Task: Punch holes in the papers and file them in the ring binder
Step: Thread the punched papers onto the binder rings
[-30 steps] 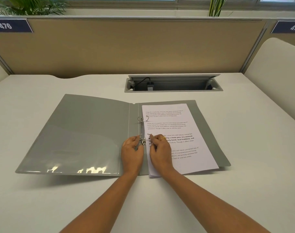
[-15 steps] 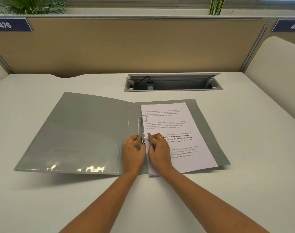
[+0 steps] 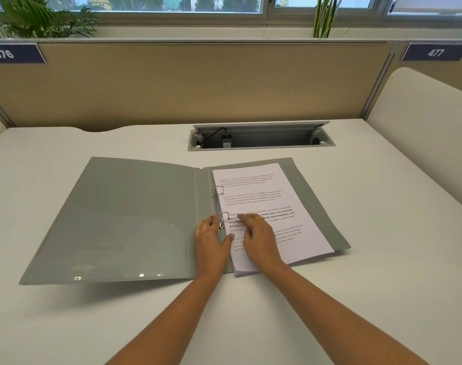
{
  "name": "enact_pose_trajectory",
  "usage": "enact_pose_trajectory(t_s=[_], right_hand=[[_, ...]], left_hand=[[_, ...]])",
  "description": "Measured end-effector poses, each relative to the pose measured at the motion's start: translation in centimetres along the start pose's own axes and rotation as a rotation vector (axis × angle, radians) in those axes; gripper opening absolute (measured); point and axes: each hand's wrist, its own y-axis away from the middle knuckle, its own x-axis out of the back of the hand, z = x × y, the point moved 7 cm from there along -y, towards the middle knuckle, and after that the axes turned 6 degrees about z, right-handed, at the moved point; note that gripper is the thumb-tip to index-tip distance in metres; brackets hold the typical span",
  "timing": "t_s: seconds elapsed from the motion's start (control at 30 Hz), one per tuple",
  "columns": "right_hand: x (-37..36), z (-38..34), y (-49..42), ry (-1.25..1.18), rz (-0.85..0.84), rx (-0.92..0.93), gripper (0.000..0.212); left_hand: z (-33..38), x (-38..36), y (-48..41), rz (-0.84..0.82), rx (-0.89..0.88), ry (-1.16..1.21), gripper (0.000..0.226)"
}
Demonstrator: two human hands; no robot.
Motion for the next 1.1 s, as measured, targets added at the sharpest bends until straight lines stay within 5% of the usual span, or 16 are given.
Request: enact_pose_trajectory(t_s=[0.37,1.1], right_hand=[[4.4,4.9,4.7,0.460,0.090,-0.251,0.065],[5.4,6.2,5.5,0.411,0.096,-0.371,0.086]], left_hand=[[0.2,0.1,0.1,0.005,-0.014,-0.047,0.060],[-0.1,-0.1,-0.1,0.003,-0.002,-0.049,0.059]])
